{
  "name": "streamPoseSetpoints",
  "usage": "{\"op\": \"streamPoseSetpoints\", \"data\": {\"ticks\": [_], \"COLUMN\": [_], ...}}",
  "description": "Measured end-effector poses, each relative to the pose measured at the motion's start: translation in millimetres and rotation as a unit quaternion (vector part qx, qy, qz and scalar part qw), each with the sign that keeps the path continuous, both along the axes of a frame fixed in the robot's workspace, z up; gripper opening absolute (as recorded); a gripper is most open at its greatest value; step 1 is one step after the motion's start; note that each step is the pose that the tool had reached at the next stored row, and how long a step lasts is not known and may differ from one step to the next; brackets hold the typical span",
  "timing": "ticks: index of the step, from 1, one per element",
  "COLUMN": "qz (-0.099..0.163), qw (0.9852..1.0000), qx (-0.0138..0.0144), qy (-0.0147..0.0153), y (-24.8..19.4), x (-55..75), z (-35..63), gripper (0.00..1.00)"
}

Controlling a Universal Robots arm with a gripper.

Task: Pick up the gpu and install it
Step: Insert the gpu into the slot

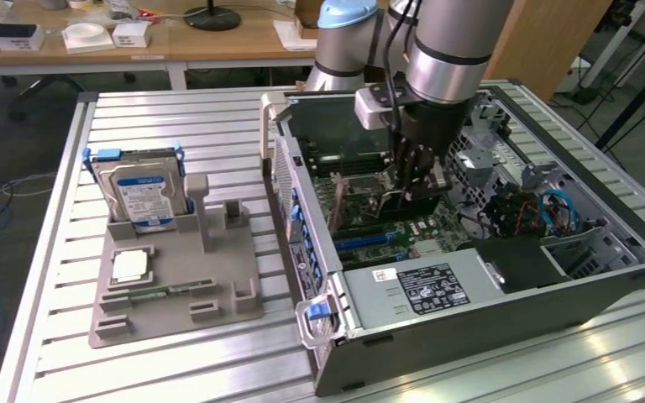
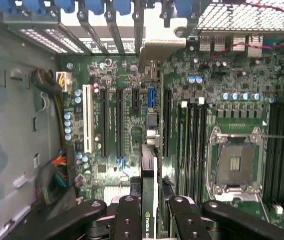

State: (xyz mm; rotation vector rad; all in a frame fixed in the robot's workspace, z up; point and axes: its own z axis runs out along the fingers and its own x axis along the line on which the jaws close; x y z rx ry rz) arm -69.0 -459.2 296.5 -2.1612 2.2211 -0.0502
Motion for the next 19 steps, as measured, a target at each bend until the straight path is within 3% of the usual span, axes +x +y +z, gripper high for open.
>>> {"op": "streamPoseSetpoints", "data": {"ticks": [10,19], "qz": [0.0,0.0], "qw": [1.0,1.0], "qx": [0.0,0.0], "qy": [0.0,0.0], "y": [0.0,0.0], "x": [-18.2,-21.6], "z": [-14.8,-19.4], "gripper": [0.26,0.26]}}
